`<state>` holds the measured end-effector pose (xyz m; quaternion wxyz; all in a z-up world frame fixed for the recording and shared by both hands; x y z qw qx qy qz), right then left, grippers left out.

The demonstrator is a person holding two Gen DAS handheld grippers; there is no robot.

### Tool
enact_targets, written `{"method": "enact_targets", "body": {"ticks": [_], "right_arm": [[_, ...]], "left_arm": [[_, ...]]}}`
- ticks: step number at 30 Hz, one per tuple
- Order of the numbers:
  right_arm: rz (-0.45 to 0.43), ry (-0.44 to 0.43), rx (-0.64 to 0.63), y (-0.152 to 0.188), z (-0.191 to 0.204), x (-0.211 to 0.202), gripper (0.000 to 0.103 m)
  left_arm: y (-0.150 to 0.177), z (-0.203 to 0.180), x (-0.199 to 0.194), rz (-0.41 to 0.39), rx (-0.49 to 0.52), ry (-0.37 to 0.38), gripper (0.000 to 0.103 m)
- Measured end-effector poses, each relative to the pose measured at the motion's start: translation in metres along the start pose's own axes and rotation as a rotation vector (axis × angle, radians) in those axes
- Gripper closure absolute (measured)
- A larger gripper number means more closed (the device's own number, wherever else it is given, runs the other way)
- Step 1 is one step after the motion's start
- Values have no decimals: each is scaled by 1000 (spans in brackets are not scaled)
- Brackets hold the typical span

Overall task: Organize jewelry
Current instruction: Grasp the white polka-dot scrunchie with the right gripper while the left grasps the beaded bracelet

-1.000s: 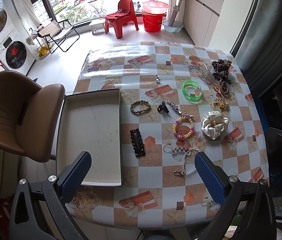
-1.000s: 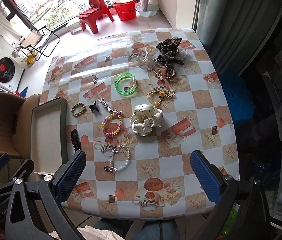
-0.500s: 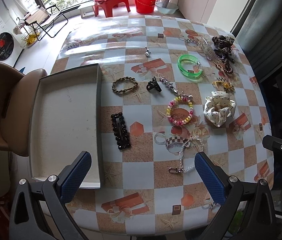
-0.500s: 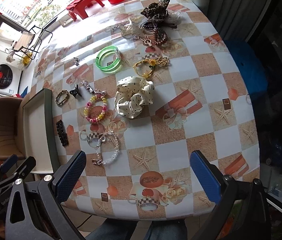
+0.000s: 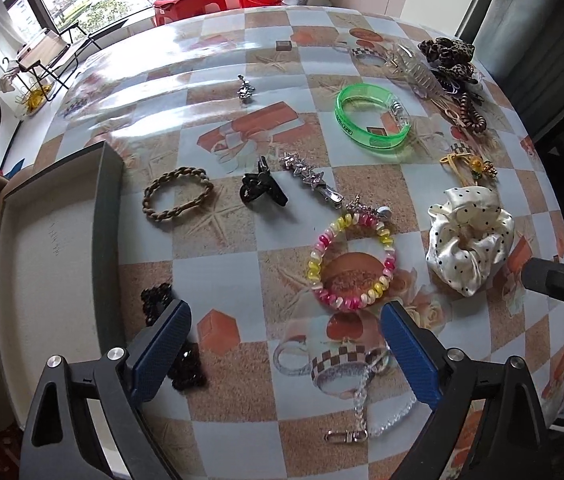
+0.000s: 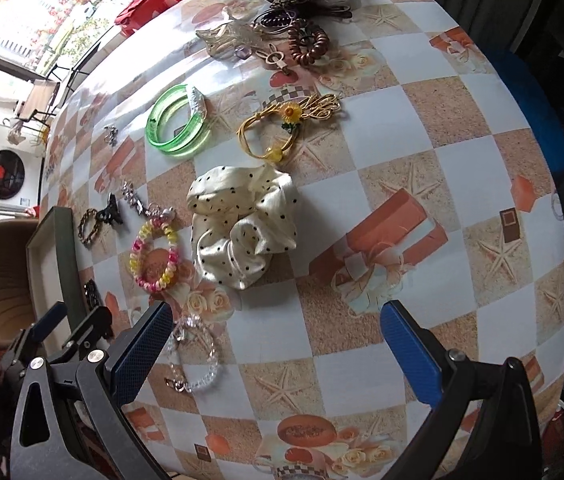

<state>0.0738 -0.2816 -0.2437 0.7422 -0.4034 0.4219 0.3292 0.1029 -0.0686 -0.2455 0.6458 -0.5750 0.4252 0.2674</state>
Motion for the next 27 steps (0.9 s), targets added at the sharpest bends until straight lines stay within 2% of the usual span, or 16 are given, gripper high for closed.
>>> {"method": "enact_targets", "body": {"ticks": [4,6,7,11,13,14,15,16,18,19,21,23,27], "right_arm": [[-16,-13,21,-12,-1,26,0],[-16,-2,21,-15,-2,39,0],[-12,2,23,-16,-2,45,0],[-49,20,-14,-21,3,55,1],[-62,46,-41,-21,7,57,3],[-71,62,-62,-20,9,56,9],[-81,74,-93,-21,13,56,20],[-88,86,-120,-18,19,57,26],[-95,81,-160,-17,25,58,53],[-95,72,-168,-16,28,58,61],[-93,55,-161,-15,30,59,85],[-103,42,-150,-16,28,54,89],[-119,4,-159,-16,27,39,91]], "left_arm": [[-3,-9,25,-8,18,25,13],[-3,-14,38,0,29,28,26],[-1,-15,45,17,32,33,29],[-4,-22,50,-14,58,24,30],[-5,-24,49,-20,60,27,34],[-5,-26,48,-27,66,32,45],[-6,-28,46,-33,77,35,61],[-6,-31,45,-36,85,42,69],[-7,-36,44,-35,98,44,92],[-7,-37,43,-34,95,48,92],[-7,-38,42,-30,56,77,92],[-6,-32,33,-36,16,113,92],[-7,-26,13,-68,-9,142,92]]}}
Point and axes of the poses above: each gripper's, at about its wrist camera, not at the fingertips, and x roughly the way its jaws point, z to its left, y to its underside, the point moved 5 cm from there along x, roughly the way its jaws point, and after that the axes turned 15 degrees about -z, right-handed, at the moved point
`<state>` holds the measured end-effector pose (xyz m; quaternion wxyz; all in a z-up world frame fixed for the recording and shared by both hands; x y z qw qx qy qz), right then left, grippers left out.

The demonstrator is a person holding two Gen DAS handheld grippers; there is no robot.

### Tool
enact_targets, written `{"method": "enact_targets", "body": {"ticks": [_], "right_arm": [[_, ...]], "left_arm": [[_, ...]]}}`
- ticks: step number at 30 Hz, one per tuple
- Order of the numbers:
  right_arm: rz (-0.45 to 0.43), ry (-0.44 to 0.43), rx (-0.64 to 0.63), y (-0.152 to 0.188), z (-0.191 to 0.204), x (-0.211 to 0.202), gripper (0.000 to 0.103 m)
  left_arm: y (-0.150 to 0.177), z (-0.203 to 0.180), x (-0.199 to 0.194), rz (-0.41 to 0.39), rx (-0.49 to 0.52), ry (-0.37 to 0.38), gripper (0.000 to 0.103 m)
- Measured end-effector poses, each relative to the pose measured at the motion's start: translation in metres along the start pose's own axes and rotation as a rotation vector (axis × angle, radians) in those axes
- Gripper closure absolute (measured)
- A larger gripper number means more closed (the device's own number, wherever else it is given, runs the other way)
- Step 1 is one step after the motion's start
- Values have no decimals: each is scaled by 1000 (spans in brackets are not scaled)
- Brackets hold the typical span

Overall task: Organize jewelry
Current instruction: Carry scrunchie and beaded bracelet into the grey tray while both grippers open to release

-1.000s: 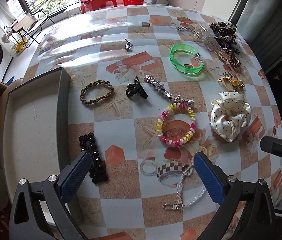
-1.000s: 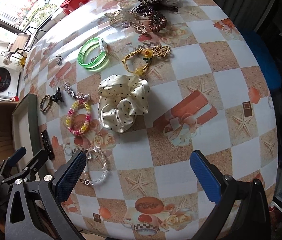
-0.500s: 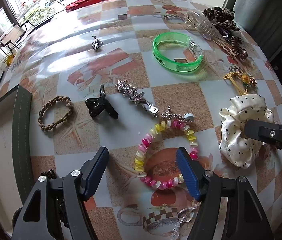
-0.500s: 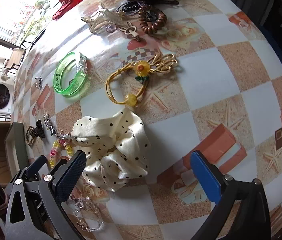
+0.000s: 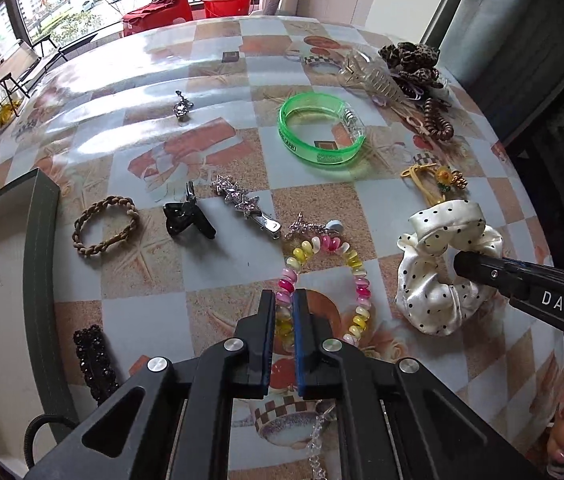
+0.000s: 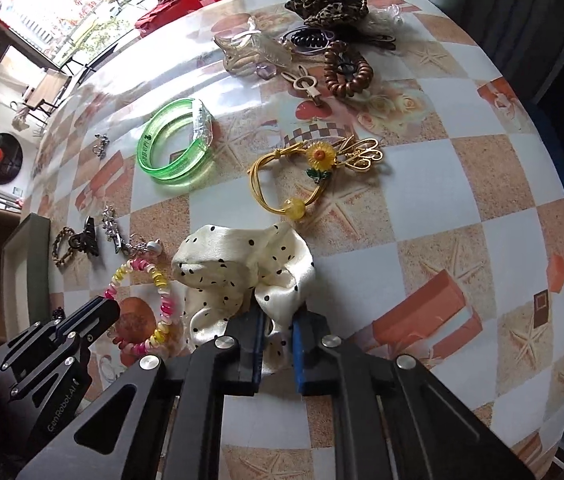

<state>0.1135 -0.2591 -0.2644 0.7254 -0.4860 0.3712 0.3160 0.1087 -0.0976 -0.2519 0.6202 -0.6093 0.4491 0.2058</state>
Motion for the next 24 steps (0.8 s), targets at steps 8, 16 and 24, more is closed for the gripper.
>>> {"method": "enact_targets", "body": {"ticks": [8,16,24], "right_arm": [[-28,-79,-23,-14,21,-36,91],[-10,-224,-110,-26,110,-44,91],[38,-377,-260,-21,244,-22,91]], "left_arm": [[-17,18,-49,-88,-71,28,92],[-29,96,-101,-187,-185,-71,92],[-16,212,-120,-205,-299,-255,92]]}}
Point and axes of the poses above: each gripper's, at about its wrist camera, not at the fingertips, and x roughly the way its jaws point, z to its left, y to its underside, the point moved 5 cm from there along x, roughly the way its jaws point, and after that the axes turned 15 degrees about -z, right-handed, at the moved point
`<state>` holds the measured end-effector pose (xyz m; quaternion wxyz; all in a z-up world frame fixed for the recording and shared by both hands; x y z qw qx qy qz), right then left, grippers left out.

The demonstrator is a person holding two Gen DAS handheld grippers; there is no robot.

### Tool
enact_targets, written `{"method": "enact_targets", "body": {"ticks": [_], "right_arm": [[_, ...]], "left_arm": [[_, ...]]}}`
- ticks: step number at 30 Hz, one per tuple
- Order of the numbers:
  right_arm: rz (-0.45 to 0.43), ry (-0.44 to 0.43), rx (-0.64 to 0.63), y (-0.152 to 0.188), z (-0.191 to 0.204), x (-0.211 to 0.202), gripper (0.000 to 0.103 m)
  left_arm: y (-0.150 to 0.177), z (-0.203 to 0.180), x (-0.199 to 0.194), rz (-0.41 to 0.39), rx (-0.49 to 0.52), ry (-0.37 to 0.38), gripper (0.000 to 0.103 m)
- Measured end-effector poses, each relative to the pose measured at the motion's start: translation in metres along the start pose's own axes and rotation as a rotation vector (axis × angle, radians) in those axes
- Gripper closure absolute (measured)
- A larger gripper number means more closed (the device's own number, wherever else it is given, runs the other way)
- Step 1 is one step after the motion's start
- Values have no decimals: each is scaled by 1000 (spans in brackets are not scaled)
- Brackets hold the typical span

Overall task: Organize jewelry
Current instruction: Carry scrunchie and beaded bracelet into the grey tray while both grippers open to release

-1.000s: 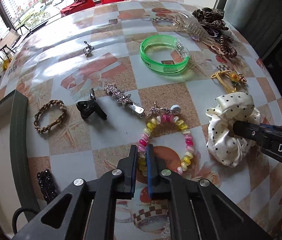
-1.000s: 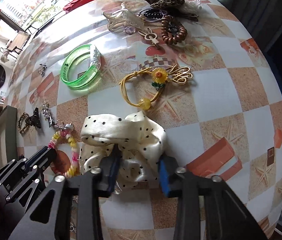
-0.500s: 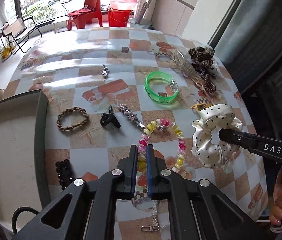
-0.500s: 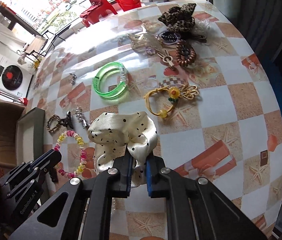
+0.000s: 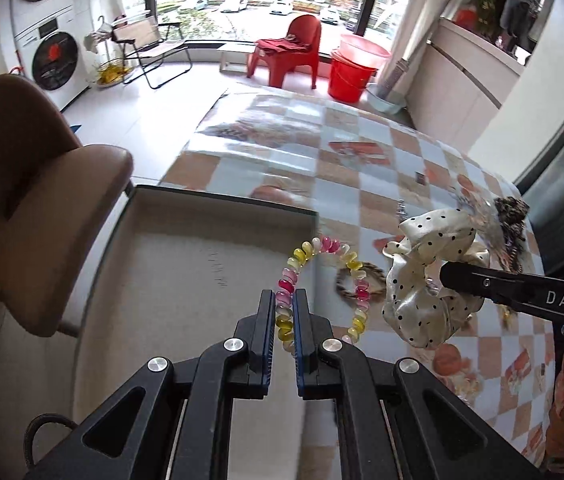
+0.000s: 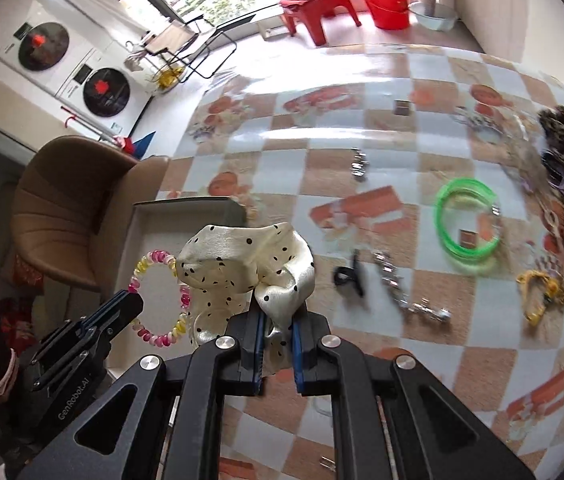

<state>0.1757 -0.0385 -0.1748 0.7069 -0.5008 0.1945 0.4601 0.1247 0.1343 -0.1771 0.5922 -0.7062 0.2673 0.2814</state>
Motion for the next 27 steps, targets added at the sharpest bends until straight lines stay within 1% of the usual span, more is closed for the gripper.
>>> {"method": "enact_targets", "body": {"ticks": [2,4,6,11,17,23,27], "right_arm": [[17,-21,-20,-4,23,20,91],[38,-41,-30,-7,42,39,91],[55,-46,-52,-8,57,59,91],[106,-31,-87,-6,76,106,91],[146,21,-103,-1,75,142,91],[176,91,-114,4,62,165,91],[198,108,-110,7,56,172,85]], "left_arm": [[-1,24,10,1,-27,-35,92],[-1,42,22,5,-34,-76,92],[0,57,34,7,-41,-99,92],[8,81,66,41,-51,-128,92],[17,95,91,76,-64,-161,92],[23,96,98,93,-33,-188,92],[27,97,95,102,-12,-212,91]]}}
Point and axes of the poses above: each gripper's, at about its wrist camera, not at the fingertips, and x roughly the way its jaws point, z to its left, y to its underside, the point moved 5 cm from there along x, roughly the way its jaws point, and after that the axes turned 15 degrees about -z, right-handed, at the moved point
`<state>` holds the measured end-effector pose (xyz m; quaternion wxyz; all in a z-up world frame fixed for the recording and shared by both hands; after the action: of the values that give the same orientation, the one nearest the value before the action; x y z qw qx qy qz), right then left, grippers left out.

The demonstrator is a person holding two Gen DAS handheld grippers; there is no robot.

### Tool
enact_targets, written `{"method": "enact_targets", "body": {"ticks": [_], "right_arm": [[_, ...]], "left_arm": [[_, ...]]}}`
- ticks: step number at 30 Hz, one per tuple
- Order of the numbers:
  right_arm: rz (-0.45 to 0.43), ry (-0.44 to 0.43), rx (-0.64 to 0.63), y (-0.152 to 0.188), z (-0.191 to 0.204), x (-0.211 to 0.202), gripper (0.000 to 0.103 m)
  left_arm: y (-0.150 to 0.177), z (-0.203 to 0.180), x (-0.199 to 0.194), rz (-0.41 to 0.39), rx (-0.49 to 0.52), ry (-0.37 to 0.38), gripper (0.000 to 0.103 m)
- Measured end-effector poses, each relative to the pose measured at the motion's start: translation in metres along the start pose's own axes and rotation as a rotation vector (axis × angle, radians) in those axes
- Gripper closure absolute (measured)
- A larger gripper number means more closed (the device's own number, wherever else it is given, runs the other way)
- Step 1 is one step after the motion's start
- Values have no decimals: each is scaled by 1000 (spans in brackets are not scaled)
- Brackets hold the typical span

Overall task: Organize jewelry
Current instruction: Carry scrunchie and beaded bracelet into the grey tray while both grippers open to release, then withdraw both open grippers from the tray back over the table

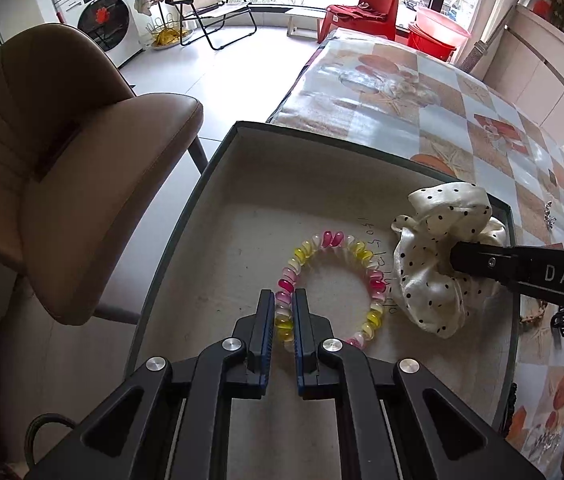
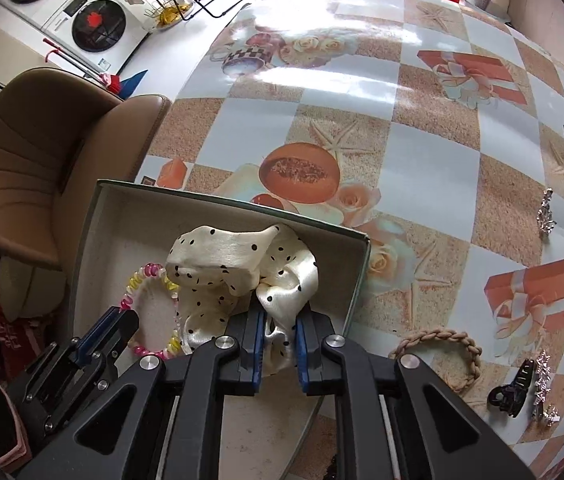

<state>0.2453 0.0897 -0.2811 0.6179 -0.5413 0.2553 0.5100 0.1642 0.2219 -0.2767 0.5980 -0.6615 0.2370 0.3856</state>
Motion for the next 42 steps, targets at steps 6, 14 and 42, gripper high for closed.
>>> {"method": "enact_targets", "body": {"ticks": [6,14,42], "right_arm": [[-29,-22,-9,-7,7,-7,52],[-123,-31,50,-20,-5,-52,38],[-124,100,353,129,-126,-160,0]], "left_arm": [[1,1,-2,1,24,-16,91],[-2,-2,-6,1,40,-19,79],[42,-66,-89,10,276,75,0]]}}
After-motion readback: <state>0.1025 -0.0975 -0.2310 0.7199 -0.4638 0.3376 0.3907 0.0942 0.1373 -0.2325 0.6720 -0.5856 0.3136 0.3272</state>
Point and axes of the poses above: each gripper's, at about its wrist camera, not at the fingertips, and x roughly the way its jaws point, z to its left, y to its underside, the point moved 5 cm from there along x, roughly the way its jaws point, and after that the axes turned 15 degrees about -z, right-handed, at the moved point
